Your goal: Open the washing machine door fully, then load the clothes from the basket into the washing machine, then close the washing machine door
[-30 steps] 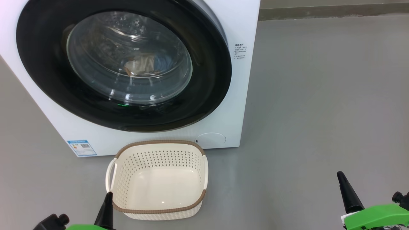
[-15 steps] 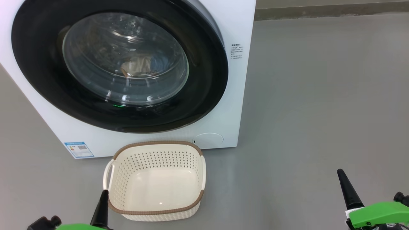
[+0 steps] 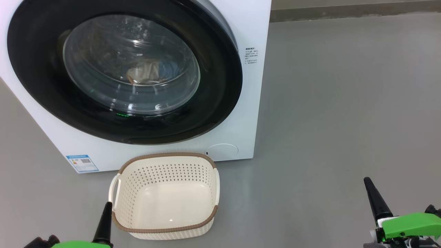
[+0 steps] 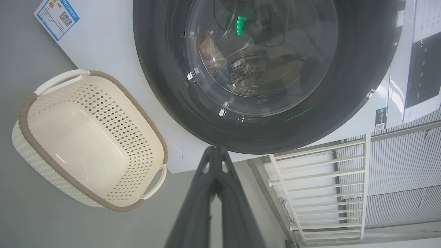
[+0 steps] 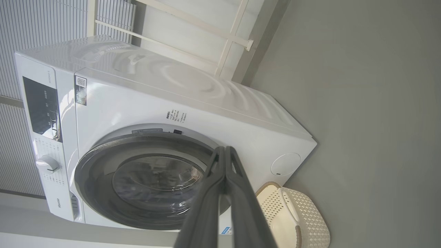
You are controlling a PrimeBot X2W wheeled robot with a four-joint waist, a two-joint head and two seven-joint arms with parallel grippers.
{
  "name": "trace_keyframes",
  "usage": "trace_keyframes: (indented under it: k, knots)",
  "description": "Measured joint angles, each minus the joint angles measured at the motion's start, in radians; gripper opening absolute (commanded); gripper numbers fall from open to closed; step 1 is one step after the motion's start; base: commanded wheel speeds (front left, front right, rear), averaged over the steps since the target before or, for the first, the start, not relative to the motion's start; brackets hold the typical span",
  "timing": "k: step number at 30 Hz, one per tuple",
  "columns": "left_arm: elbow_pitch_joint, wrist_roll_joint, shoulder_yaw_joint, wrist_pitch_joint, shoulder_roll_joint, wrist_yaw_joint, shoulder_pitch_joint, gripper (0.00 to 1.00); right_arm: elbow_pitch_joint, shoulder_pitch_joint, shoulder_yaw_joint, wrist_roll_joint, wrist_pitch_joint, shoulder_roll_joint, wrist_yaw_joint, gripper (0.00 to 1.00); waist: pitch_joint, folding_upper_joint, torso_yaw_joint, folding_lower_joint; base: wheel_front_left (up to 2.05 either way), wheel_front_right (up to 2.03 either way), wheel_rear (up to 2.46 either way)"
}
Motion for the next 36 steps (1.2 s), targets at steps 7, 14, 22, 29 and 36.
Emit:
trace_keyframes:
  k: [7,14,22,29,36]
  knots:
    - [-0.004,-0.062,0.024,0.014,-0.009,-0.012,-0.010,0.00,0.012,-0.016,0.000,0.073,0.003,-0.001,-0.002,0.00,0.000,0.0000,-0.006,0.0000,0.00,0.00,0.00]
    - [-0.006,-0.124,0.051,0.032,-0.015,-0.028,-0.010,0.00,0.023,-0.027,0.000,0.142,0.009,-0.002,-0.002,0.00,0.000,-0.0001,-0.012,-0.0001,0.00,0.00,0.00]
    - [-0.007,-0.197,0.080,0.049,-0.027,-0.043,-0.011,0.00,0.038,-0.047,-0.001,0.232,0.013,-0.004,-0.003,0.00,0.000,-0.0001,-0.020,-0.0001,0.00,0.00,0.00]
    - [-0.011,-0.259,0.105,0.067,-0.038,-0.055,-0.012,0.00,0.050,-0.065,-0.001,0.304,0.017,-0.006,-0.003,0.00,-0.001,-0.0001,-0.026,-0.0001,0.00,0.00,0.00]
    - [-0.012,-0.285,0.119,0.074,-0.041,-0.064,-0.019,0.00,0.058,-0.066,-0.001,0.345,0.018,-0.007,-0.003,0.00,-0.001,0.0000,-0.029,-0.0001,0.00,0.00,0.00]
